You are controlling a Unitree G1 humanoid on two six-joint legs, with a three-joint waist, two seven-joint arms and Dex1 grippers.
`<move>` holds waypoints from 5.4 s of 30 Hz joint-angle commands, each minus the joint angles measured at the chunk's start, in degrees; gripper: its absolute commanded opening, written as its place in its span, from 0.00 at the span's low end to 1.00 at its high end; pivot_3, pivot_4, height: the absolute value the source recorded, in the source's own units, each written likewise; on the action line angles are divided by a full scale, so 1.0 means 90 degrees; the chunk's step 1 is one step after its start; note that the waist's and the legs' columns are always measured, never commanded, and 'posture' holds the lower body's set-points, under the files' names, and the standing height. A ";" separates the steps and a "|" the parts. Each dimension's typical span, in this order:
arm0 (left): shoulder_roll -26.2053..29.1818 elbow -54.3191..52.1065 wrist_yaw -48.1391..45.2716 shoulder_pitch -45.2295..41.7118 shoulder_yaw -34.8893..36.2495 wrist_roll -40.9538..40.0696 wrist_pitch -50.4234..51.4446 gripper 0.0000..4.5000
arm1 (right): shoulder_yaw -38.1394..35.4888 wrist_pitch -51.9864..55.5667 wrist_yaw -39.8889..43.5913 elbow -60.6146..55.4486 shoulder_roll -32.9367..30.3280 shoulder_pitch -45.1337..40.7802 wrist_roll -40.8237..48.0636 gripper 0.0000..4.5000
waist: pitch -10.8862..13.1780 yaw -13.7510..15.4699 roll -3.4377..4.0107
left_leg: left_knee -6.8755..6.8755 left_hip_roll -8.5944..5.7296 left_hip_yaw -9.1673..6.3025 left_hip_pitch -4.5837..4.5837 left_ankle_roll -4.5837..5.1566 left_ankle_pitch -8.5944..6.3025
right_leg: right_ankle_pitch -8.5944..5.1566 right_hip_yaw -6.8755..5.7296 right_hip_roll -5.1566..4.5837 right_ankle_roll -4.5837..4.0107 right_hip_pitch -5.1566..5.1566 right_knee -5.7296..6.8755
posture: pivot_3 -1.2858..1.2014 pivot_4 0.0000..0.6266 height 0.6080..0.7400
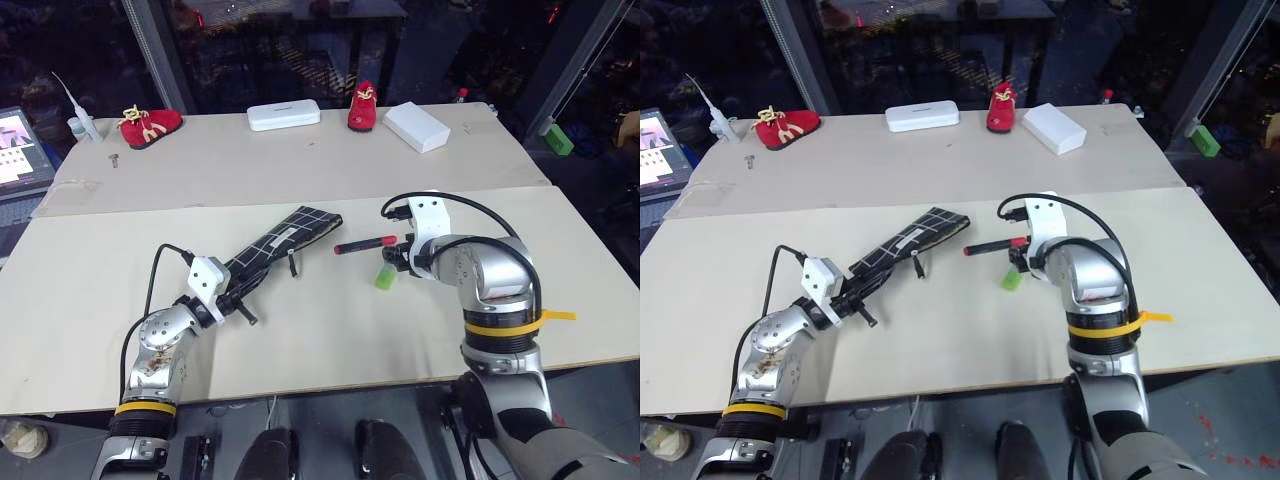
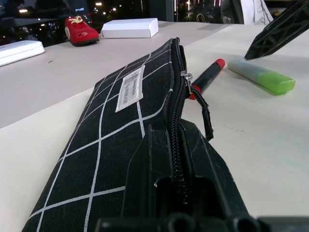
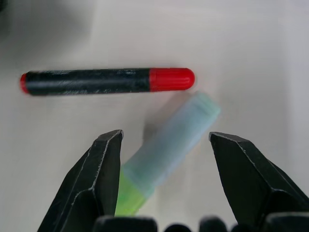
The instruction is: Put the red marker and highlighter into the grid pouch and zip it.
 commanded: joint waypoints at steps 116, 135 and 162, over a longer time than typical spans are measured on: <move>0.0466 -0.1187 0.0042 0.0136 0.0305 -0.0404 0.0866 0.00 | 0.3842 -1.1950 0.2917 0.3364 -0.2074 -0.1202 -0.3926 0.22 | 0.0010 -0.0004 -0.0012 | -0.0004 0.0007 0.0006 0.0049 0.0018 -0.0014 | -0.0002 0.0006 -0.0005 0.0004 0.0065 -0.0084 | 0.52 0.24 1.00; 0.0490 -0.0950 -0.0120 0.0009 0.0334 -0.0403 0.0797 0.00 | 0.4721 -1.2613 0.2339 0.4111 -0.1080 -0.1854 -0.5076 0.22 | 0.0011 -0.0024 -0.0011 | -0.0006 0.0006 0.0006 0.0048 0.0017 -0.0014 | -0.0001 0.0005 -0.0004 0.0003 0.0058 -0.0076 | 0.52 0.24 1.00; 0.0467 -0.0818 -0.0164 0.0018 0.0379 -0.0382 0.0677 0.00 | 0.2931 -1.2670 0.5370 0.4688 -0.1882 -0.2100 -0.1286 0.65 | 0.0012 -0.0038 -0.0009 | -0.0010 0.0008 0.0004 0.0047 0.0016 -0.0015 | 0.0000 0.0006 -0.0003 0.0002 0.0057 -0.0079 | 0.52 0.24 1.00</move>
